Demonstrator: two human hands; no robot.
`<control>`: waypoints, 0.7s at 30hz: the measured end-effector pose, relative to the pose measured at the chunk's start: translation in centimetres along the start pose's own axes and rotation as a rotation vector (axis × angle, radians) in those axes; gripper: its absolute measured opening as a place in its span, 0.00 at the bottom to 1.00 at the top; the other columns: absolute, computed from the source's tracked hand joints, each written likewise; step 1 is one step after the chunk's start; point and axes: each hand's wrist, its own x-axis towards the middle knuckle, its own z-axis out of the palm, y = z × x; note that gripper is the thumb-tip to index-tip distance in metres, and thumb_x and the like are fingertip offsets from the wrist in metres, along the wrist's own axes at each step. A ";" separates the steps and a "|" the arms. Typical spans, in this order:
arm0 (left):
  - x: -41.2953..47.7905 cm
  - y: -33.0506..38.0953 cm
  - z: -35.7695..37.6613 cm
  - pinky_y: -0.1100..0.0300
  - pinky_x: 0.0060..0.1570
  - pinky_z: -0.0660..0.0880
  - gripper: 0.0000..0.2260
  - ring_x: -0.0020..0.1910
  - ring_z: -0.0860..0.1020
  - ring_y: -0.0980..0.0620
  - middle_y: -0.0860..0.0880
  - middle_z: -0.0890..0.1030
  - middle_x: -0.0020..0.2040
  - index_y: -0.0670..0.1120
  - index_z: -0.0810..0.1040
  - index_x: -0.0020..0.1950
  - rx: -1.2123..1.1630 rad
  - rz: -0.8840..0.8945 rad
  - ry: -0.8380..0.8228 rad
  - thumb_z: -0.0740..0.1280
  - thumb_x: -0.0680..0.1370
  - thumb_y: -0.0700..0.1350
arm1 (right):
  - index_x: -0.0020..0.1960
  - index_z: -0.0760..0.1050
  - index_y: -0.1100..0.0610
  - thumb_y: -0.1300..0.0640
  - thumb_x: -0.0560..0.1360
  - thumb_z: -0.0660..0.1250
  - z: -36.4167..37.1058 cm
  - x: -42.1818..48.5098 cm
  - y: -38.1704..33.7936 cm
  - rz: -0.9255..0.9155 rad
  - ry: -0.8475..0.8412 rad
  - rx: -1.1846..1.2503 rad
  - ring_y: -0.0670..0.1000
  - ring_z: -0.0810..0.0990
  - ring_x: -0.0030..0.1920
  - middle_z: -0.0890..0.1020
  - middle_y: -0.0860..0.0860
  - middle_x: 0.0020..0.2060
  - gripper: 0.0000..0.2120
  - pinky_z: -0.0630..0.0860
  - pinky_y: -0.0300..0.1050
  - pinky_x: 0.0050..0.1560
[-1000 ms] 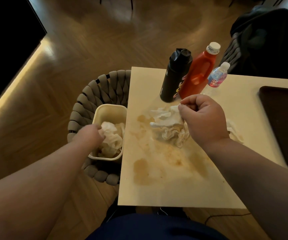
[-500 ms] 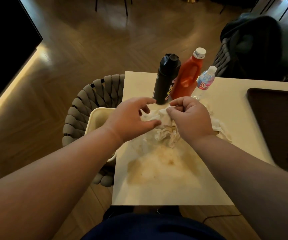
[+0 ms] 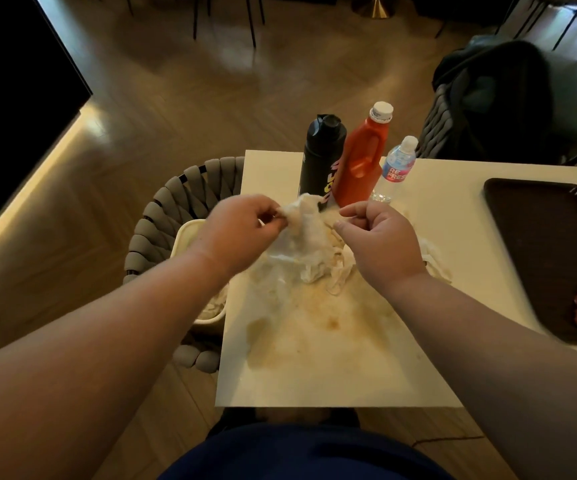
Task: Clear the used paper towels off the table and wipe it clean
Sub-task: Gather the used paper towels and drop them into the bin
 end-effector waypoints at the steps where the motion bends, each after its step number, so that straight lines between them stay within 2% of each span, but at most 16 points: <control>1: -0.1 -0.5 -0.9 0.58 0.48 0.82 0.06 0.43 0.81 0.59 0.57 0.82 0.44 0.51 0.84 0.56 -0.033 -0.021 0.036 0.70 0.80 0.49 | 0.54 0.82 0.51 0.53 0.77 0.72 -0.2 0.1 0.2 0.005 -0.001 -0.019 0.45 0.81 0.43 0.83 0.46 0.41 0.06 0.77 0.35 0.41; 4: -0.2 -2.5 -3.6 0.61 0.42 0.81 0.04 0.40 0.81 0.57 0.56 0.82 0.42 0.51 0.84 0.52 -0.052 -0.081 0.123 0.71 0.80 0.49 | 0.54 0.82 0.51 0.53 0.77 0.72 -0.5 0.3 0.6 0.029 0.004 -0.060 0.46 0.81 0.42 0.83 0.47 0.40 0.07 0.78 0.38 0.41; 9: -1.3 -6.9 -5.3 0.62 0.39 0.79 0.04 0.41 0.81 0.56 0.54 0.82 0.43 0.52 0.83 0.52 -0.034 -0.191 0.168 0.71 0.80 0.50 | 0.56 0.81 0.51 0.52 0.77 0.71 0.0 0.5 1.4 0.068 -0.031 -0.099 0.47 0.81 0.43 0.83 0.48 0.41 0.08 0.76 0.38 0.40; 13: -2.4 -10.3 -4.2 0.48 0.39 0.83 0.04 0.37 0.81 0.50 0.52 0.82 0.40 0.52 0.83 0.51 0.037 -0.297 0.170 0.69 0.81 0.50 | 0.53 0.81 0.50 0.51 0.77 0.72 0.7 0.3 2.1 0.068 -0.036 -0.118 0.47 0.80 0.39 0.82 0.49 0.38 0.07 0.74 0.38 0.37; 15: -2.7 -11.7 -3.3 0.45 0.39 0.82 0.07 0.36 0.80 0.49 0.52 0.81 0.39 0.50 0.83 0.53 0.078 -0.361 0.172 0.69 0.81 0.51 | 0.53 0.81 0.50 0.51 0.77 0.72 0.8 0.2 2.4 0.069 -0.043 -0.135 0.47 0.79 0.38 0.82 0.48 0.37 0.07 0.72 0.37 0.36; 18: -2.7 -13.5 -1.5 0.49 0.37 0.81 0.10 0.37 0.80 0.51 0.52 0.81 0.41 0.49 0.82 0.58 0.172 -0.418 0.157 0.67 0.82 0.51 | 0.53 0.81 0.49 0.51 0.77 0.72 0.6 0.1 2.8 0.067 -0.039 -0.162 0.46 0.78 0.37 0.81 0.48 0.37 0.06 0.71 0.36 0.34; 21: -2.5 -15.2 0.6 0.55 0.35 0.79 0.18 0.42 0.80 0.51 0.50 0.81 0.50 0.50 0.76 0.70 0.295 -0.517 -0.016 0.69 0.81 0.52 | 0.53 0.81 0.50 0.52 0.76 0.73 0.3 -0.2 3.5 0.087 -0.023 -0.165 0.47 0.78 0.36 0.81 0.48 0.36 0.06 0.73 0.39 0.36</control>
